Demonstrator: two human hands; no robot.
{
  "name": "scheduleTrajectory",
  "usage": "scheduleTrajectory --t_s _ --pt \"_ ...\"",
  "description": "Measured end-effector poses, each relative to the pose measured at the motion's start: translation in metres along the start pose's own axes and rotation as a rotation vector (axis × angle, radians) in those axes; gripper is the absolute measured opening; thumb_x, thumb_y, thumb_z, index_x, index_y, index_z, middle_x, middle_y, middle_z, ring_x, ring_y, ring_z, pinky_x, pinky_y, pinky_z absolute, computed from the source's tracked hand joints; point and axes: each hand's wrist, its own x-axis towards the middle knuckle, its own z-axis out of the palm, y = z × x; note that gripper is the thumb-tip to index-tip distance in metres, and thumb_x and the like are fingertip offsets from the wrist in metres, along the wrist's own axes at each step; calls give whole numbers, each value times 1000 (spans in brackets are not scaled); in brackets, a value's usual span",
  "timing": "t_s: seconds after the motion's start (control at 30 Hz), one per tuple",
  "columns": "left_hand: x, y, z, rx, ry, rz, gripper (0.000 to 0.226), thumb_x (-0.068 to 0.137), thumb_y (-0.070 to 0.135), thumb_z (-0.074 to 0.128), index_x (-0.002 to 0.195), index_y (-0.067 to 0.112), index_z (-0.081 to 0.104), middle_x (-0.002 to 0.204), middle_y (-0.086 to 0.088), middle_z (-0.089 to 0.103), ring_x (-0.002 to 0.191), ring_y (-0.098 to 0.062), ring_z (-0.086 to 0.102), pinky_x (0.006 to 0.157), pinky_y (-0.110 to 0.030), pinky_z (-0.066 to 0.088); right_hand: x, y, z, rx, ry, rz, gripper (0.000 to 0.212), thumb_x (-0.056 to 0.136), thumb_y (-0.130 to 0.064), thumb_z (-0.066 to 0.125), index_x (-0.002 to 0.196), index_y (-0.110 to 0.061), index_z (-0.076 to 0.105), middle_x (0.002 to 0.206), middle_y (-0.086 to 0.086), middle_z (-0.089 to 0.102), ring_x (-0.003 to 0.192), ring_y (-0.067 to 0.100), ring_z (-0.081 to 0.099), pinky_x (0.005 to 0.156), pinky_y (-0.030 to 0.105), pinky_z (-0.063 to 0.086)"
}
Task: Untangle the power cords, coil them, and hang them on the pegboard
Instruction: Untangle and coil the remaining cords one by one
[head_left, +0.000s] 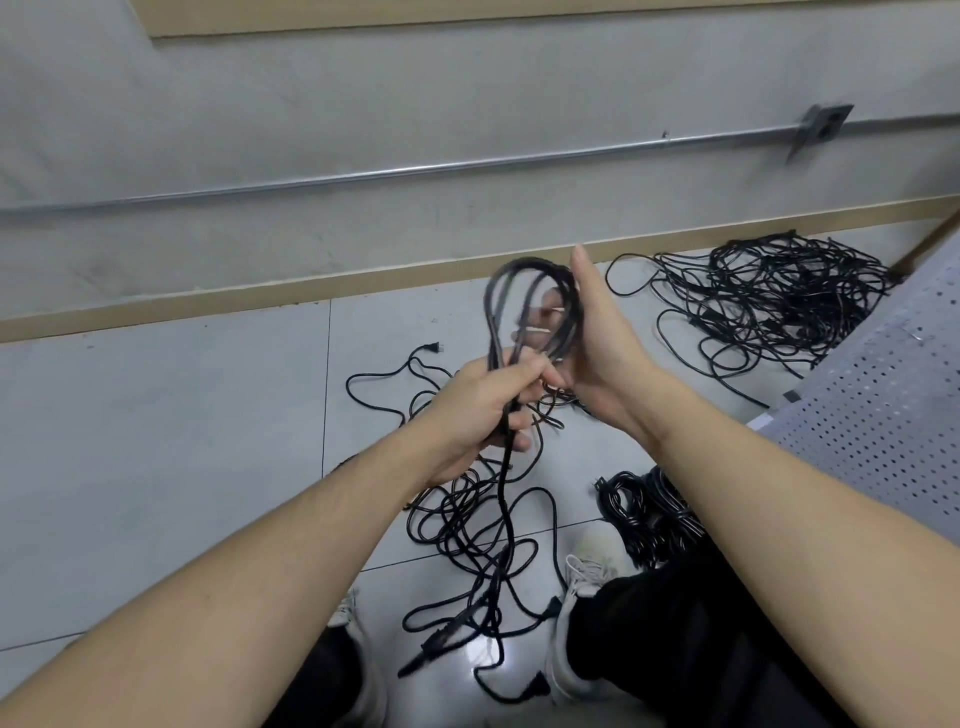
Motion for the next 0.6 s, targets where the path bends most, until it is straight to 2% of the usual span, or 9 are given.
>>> scheduleTrajectory --t_s 0.07,0.13,0.23,0.33,0.4,0.43,0.5,0.53,0.6 --pt "3 3 -5 -72 79 31 31 107 26 50 83 20 69 66 7 42 52 -8 36 53 -27 40 0 8 0 -102 -85 55 68 95 -76 33 106 -14 59 92 8 71 79 23 69 77 40 58" --pt "4 7 -10 -123 149 82 30 107 27 49 85 20 67 68 6 41 52 -9 37 53 -27 42 1 17 1 -253 -181 113 75 94 -81 25 119 -18 59 87 3 70 78 22 67 83 44 56" --pt "6 11 -16 -156 250 160 29 108 26 46 86 23 65 70 6 41 53 -9 39 58 -29 39 -1 28 0 -479 -343 137 69 89 -84 28 120 -32 59 81 -8 70 77 18 67 85 42 52" --pt "8 13 -22 -187 337 218 28 108 23 45 90 22 66 73 4 43 60 -11 41 58 -29 39 -2 32 1 -642 -453 111 61 90 -76 41 127 -29 53 95 5 77 94 22 73 95 46 54" --pt "10 17 -27 -220 357 221 25 108 24 46 92 21 65 74 3 45 65 -14 46 66 -34 47 -2 34 1 -688 -448 101 49 93 -61 57 125 -24 53 90 7 74 81 16 70 83 36 56" --pt "10 18 -29 -253 349 219 24 108 25 47 93 20 65 74 3 46 67 -15 51 74 -41 54 -2 35 -1 -773 -459 102 41 94 -54 62 118 -21 56 85 5 72 74 14 66 75 30 53" --pt "9 23 -30 -277 323 225 23 109 25 46 94 19 63 74 1 47 68 -18 58 86 -54 59 -5 41 -2 -1017 -471 100 30 95 -46 67 98 -16 60 76 1 64 65 13 56 64 25 46" --pt "8 25 -30 -262 323 230 24 109 25 46 93 19 63 74 1 47 67 -18 58 86 -57 60 -6 44 -3 -1087 -456 104 29 94 -44 68 88 -17 59 73 0 60 62 13 51 60 24 43" --pt "6 28 -30 -203 369 241 24 109 23 46 92 20 63 75 1 44 61 -15 52 80 -52 62 -4 46 -5 -1049 -351 141 35 92 -44 70 74 -19 55 64 -5 56 52 10 46 52 21 37"
